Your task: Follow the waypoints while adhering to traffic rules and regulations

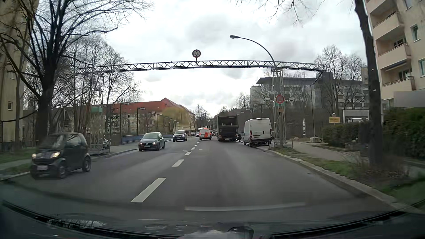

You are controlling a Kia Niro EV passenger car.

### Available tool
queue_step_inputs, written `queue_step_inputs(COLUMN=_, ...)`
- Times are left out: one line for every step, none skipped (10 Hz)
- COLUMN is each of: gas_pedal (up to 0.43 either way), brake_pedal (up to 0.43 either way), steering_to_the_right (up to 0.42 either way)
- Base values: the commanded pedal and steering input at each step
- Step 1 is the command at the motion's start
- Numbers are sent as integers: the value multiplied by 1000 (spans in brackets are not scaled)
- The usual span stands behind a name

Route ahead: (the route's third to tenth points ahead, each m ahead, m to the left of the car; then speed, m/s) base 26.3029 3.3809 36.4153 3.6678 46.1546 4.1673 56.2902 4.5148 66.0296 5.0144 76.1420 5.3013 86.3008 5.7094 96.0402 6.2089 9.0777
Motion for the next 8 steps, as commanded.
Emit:
queue_step_inputs(gas_pedal=0, brake_pedal=12, steering_to_the_right=-19)
queue_step_inputs(gas_pedal=0, brake_pedal=12, steering_to_the_right=-18)
queue_step_inputs(gas_pedal=0, brake_pedal=12, steering_to_the_right=-16)
queue_step_inputs(gas_pedal=0, brake_pedal=12, steering_to_the_right=-12)
queue_step_inputs(gas_pedal=0, brake_pedal=12, steering_to_the_right=-9)
queue_step_inputs(gas_pedal=0, brake_pedal=12, steering_to_the_right=-9)
queue_step_inputs(gas_pedal=0, brake_pedal=12, steering_to_the_right=-9)
queue_step_inputs(gas_pedal=0, brake_pedal=12, steering_to_the_right=-9)
